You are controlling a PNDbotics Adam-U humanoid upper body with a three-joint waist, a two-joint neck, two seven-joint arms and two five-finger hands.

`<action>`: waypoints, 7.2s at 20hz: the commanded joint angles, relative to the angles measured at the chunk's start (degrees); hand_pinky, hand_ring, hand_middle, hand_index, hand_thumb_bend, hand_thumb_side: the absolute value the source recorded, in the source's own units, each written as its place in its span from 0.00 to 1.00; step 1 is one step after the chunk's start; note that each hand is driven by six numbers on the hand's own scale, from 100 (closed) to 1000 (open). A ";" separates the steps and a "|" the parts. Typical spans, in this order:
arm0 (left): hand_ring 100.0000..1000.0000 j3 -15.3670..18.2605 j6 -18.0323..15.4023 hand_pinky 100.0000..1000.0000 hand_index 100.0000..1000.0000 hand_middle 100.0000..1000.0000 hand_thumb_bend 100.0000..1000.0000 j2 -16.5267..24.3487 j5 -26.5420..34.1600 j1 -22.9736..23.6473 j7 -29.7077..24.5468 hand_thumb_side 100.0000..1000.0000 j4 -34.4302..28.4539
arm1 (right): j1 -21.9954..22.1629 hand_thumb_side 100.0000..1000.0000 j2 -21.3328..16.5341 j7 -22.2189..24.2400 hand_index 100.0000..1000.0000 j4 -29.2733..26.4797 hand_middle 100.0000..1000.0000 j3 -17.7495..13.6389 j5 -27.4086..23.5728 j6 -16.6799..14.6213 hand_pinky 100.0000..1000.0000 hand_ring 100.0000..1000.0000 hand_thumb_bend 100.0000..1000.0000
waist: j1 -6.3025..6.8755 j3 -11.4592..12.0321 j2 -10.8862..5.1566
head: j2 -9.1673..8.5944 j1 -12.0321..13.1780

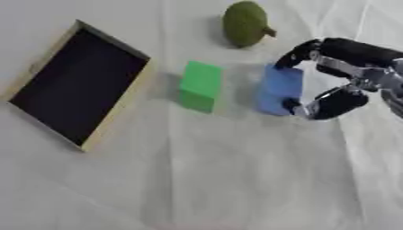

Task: Pick up objects on the table and place them in the box.

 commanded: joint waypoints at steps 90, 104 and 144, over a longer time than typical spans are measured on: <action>0.76 -0.70 0.09 0.73 0.80 0.76 0.24 0.82 1.52 -4.11 -1.64 0.74 -0.87 | -52.71 0.34 43.61 17.21 0.87 32.65 0.79 22.39 23.14 -14.44 0.92 0.98 0.04 | -3.67 5.91 -3.49 | 1.70 -4.57; 0.76 -0.38 0.34 0.73 0.80 0.76 0.24 1.50 1.01 -2.99 -1.28 0.74 -0.87 | -51.15 0.21 28.94 14.32 0.87 11.76 0.79 12.71 8.01 -6.65 0.91 0.97 0.00 | -3.44 4.13 -4.21 | 2.44 -2.08; 0.76 -0.24 0.83 0.73 0.80 0.76 0.23 1.50 0.72 -2.09 -1.29 0.76 -0.87 | -23.10 0.59 5.53 10.00 0.89 -0.50 0.82 8.27 0.42 -8.01 0.94 1.00 0.00 | -2.45 2.93 -2.97 | 2.03 1.26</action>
